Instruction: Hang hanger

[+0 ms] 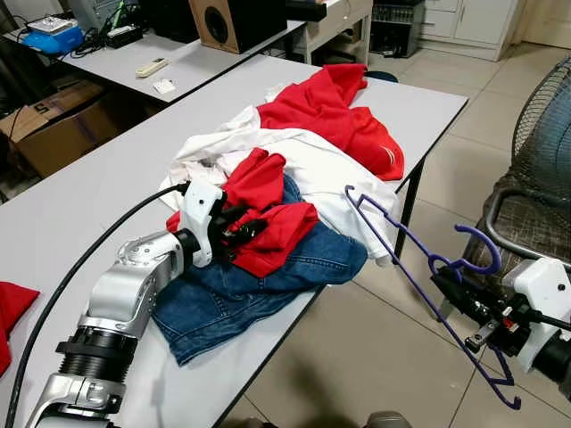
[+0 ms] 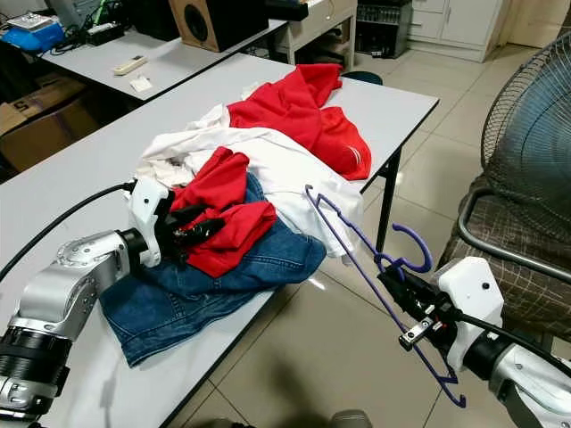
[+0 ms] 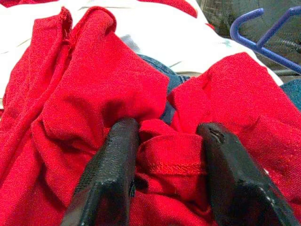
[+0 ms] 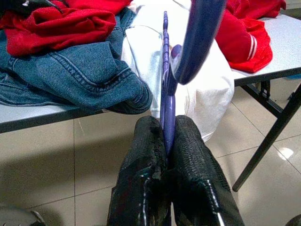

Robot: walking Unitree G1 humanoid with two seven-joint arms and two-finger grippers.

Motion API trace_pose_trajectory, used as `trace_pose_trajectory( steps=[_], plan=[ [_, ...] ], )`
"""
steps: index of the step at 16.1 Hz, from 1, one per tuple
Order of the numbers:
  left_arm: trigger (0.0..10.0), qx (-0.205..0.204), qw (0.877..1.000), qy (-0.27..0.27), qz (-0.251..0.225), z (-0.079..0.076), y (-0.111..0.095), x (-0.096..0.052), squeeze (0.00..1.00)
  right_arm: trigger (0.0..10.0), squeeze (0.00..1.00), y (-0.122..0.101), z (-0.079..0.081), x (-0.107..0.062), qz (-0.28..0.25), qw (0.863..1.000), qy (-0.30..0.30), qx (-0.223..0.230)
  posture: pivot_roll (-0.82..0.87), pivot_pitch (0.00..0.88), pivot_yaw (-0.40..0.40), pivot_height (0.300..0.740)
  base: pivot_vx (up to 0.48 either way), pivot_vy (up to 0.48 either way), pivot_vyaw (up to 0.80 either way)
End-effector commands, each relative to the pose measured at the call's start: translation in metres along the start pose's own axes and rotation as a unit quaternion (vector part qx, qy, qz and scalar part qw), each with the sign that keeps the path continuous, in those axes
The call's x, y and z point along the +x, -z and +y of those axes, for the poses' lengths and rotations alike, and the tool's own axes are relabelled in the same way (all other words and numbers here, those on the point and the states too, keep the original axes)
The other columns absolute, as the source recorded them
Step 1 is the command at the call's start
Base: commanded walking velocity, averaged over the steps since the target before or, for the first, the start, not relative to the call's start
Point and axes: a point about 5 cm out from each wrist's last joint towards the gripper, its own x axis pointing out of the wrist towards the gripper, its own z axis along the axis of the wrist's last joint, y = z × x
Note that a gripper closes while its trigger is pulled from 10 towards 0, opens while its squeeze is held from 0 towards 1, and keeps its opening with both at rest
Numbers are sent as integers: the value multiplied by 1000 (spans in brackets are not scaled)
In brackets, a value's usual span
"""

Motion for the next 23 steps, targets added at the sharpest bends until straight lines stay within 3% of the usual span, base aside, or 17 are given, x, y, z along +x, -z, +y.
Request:
trace_pose_trajectory(
  steps=[1, 8, 10, 11, 12, 13, 14, 15, 16, 17, 18, 19, 20, 21, 23],
  plan=[
    [0, 0, 1000, -12, -11, 6, -8, -1, 0, 10000, 0, -7, 1, 1, -16, 1000, -7, -16, -273, 0, 157, 740, 0, 0, 0],
    [0, -26, 998, -38, -50, 9, -17, 0, 0, 10000, 0, -10, -4, 5, -27, 999, 5, -22, -258, 0, 145, 740, 0, 0, 0],
    [0, -89, 985, -27, -148, 10, -55, 5, 0, 10000, 0, -15, -17, 8, -45, 997, 50, -34, -250, 0, 137, 740, 0, 0, 0],
    [0, -123, 968, -28, -219, 13, -82, 6, 0, 10000, 0, -18, -22, 9, -53, 996, 63, -37, -247, 0, 137, 740, 0, 0, 0],
    [0, -160, 938, -42, -305, 23, -113, 1, 0, 10000, 0, -20, -25, 10, -59, 995, 72, -40, -248, 0, 138, 740, 0, 0, 0],
    [0, -184, 914, -56, -356, 32, -130, -5, 0, 10000, 0, -21, -25, 10, -61, 995, 72, -40, -247, 0, 141, 740, 0, 0, 0],
    [0, -219, 875, -80, -423, 47, -152, -18, 0, 10000, 0, -22, -25, 11, -63, 995, 72, -40, -248, 0, 144, 740, 0, 0, 0],
    [0, -227, 862, -85, -446, 53, -161, -24, 0, 10000, 0, -22, -24, 11, -64, 995, 72, -40, -248, 0, 144, 740, 0, 0, 0],
    [0, -176, 891, -60, -415, 47, -168, -25, 0, 10000, 0, -20, -21, 12, -63, 995, 67, -37, -247, 0, 152, 740, 0, 0, 0],
    [0, -67, 955, -23, -289, 30, -152, -10, 0, 10000, 0, -17, -17, 12, -57, 996, 57, -35, -250, 0, 156, 740, 0, 0, 0],
    [0, 11, 984, 0, -181, 19, -127, 0, 0, 10000, 0, -16, -14, 12, -52, 997, 50, -34, -252, 0, 158, 740, 0, 0, 0],
    [157, 28, 991, 9, -132, 15, -106, 3, 0, 10000, 0, -14, -11, 11, -48, 997, 41, -33, -254, 0, 161, 740, 0, 0, 0],
    [4392, 22, 992, 13, -125, 14, -99, 4, 0, 10000, 0, -14, -10, 11, -45, 998, 37, -32, -255, 0, 162, 740, 0, 0, 0],
    [10000, 4, 992, 30, -122, 11, -91, 2, 0, 10000, 0, -12, -7, 10, -39, 998, 26, -31, -256, 0, 162, 740, 0, 0, 0],
    [10000, -2, 993, 65, -94, 12, -72, -7, 0, 10000, 0, -11, -2, 10, -35, 999, 7, -25, -253, 0, 162, 740, 0, 0, 0]
  ],
)
